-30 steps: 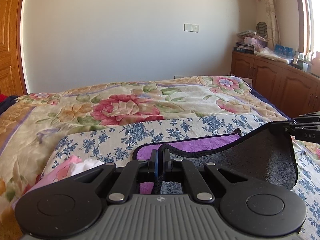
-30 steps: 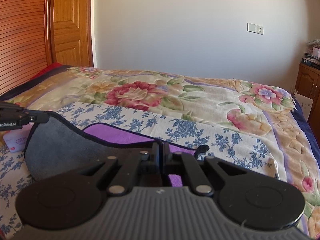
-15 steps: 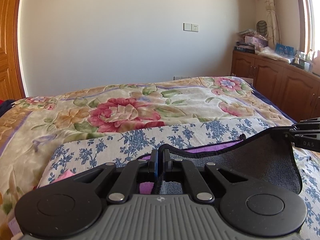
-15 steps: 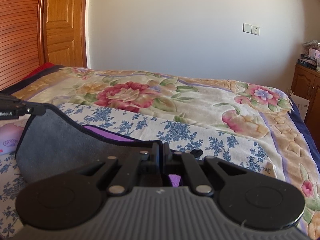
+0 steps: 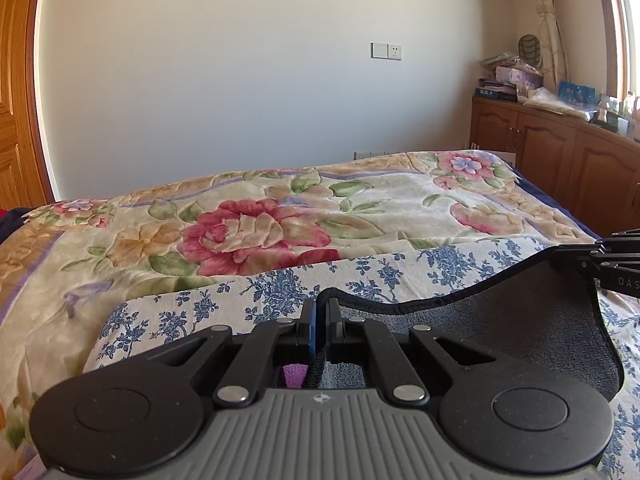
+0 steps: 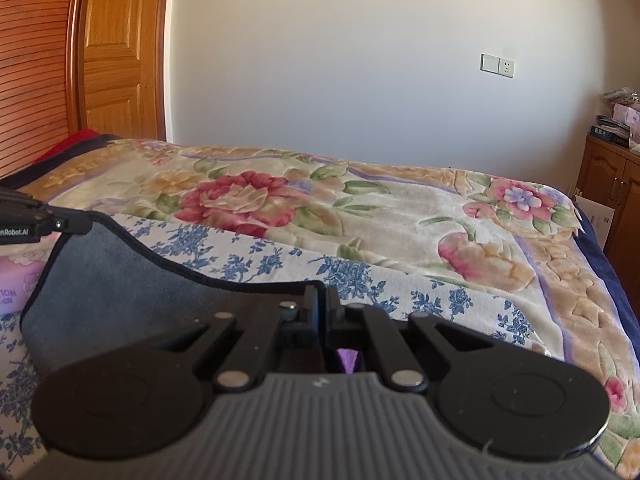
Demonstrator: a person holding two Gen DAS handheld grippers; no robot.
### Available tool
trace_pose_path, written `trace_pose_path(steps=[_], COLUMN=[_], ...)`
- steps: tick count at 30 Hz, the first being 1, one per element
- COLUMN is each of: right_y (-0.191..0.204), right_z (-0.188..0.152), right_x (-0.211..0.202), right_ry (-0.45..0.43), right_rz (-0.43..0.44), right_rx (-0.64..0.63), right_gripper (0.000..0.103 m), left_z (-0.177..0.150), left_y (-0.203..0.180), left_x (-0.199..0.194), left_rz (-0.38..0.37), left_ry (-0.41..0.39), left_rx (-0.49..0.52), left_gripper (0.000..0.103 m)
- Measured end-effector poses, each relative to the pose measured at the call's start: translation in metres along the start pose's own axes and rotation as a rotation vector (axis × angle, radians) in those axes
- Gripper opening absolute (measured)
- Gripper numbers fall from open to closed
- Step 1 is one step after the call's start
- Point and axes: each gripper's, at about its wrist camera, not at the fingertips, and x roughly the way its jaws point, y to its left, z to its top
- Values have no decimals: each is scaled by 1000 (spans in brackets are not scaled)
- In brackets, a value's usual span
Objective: Fold towel
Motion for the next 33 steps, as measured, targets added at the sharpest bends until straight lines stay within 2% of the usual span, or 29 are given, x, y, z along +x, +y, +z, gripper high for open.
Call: trace_pose_path(steps=[24, 33], right_y=[-7, -9], right_z=[-11, -12], right_x=[46, 53], right_ry=[22, 13], right_rz=[-38, -49], right_rx=[-38, -20], right_gripper=[4, 4], left_z=[-11, -6], left_y=[8, 9], left_x=[50, 58], left_rz=[32, 48], left_ry=[9, -3], left_rx=[-33, -22], left_gripper=[5, 5])
